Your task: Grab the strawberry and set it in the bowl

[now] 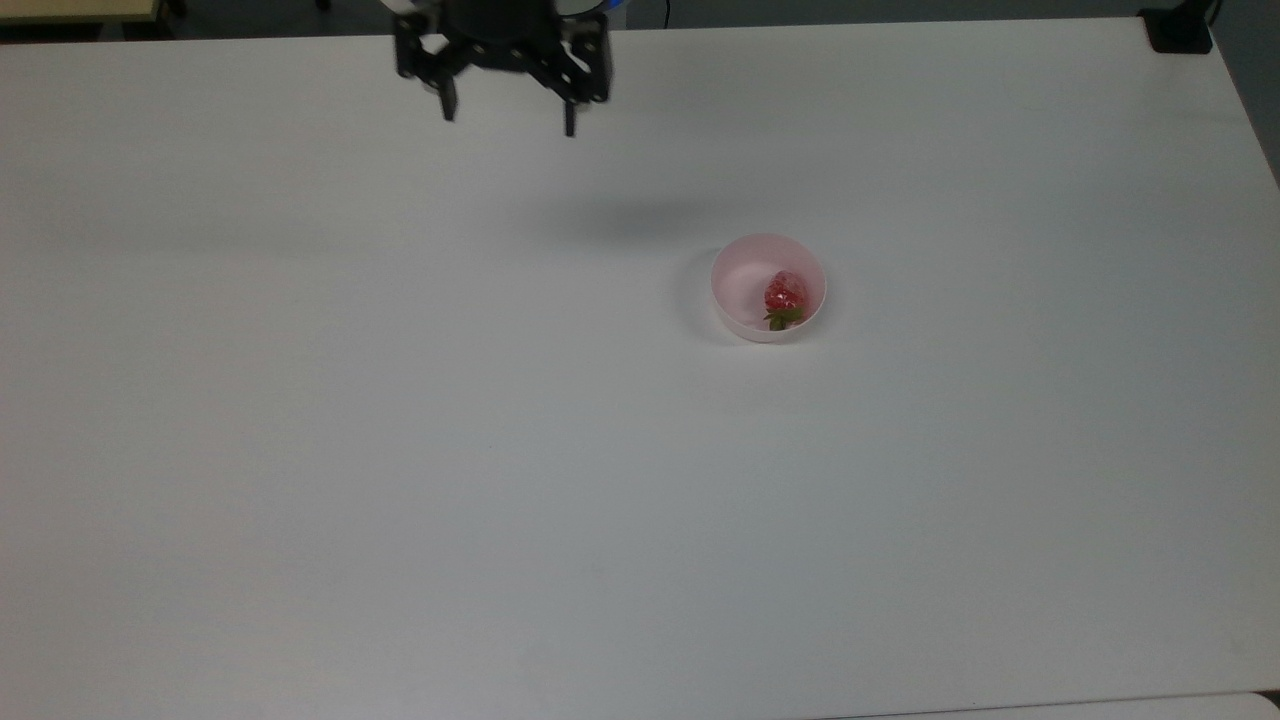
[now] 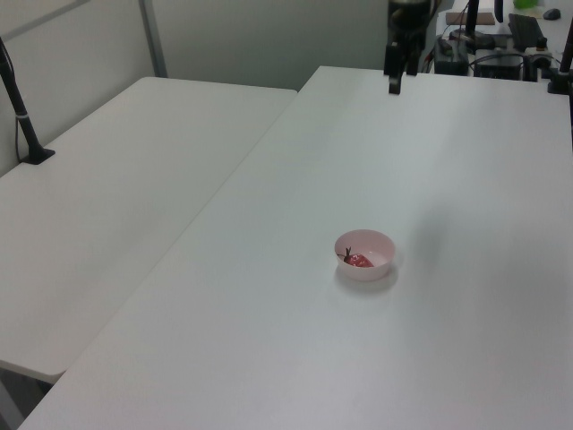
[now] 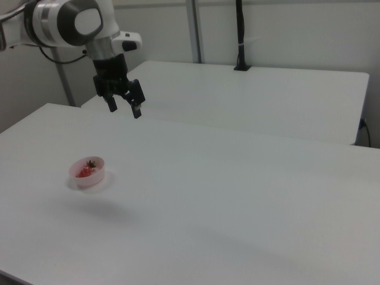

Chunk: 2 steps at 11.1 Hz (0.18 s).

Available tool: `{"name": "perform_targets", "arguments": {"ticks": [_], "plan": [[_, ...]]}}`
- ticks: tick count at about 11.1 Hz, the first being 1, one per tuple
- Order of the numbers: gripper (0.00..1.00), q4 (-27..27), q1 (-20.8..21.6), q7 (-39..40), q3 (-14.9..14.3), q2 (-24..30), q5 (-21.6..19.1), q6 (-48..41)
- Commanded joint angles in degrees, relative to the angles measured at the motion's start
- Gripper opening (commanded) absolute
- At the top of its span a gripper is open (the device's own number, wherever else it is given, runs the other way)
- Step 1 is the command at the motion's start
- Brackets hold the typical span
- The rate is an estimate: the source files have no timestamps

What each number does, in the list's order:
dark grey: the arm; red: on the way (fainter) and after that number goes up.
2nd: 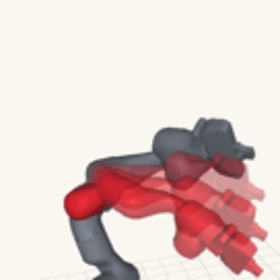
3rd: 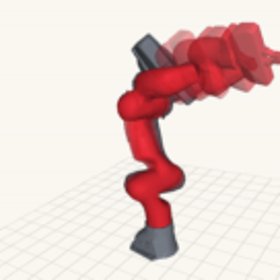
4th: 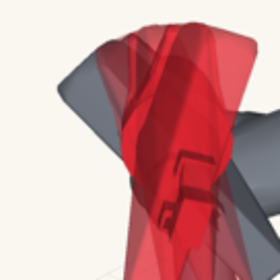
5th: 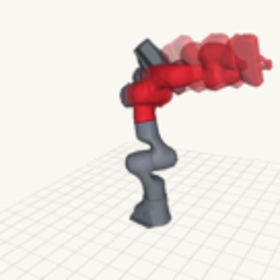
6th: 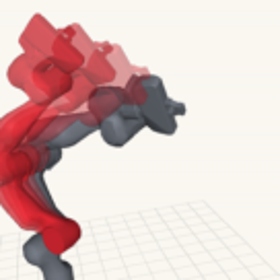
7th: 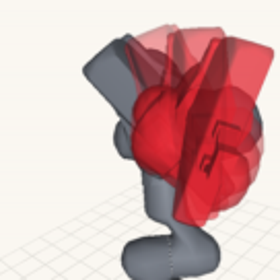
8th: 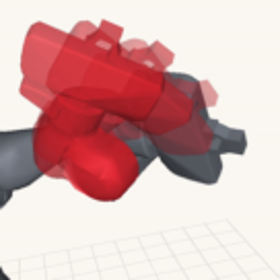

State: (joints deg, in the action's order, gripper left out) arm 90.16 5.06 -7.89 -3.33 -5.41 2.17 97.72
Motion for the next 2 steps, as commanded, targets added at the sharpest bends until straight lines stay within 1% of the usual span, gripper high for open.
{"name": "perform_targets", "arguments": {"ticks": [1, 2], "plan": [[1.00, 2.65, -1.37, -0.45, 1.31, 2.87, 1.26, -1.03], [1.00, 2.65, -1.28, -0.54, 1.31, 2.69, 1.26, -1.04]]}}
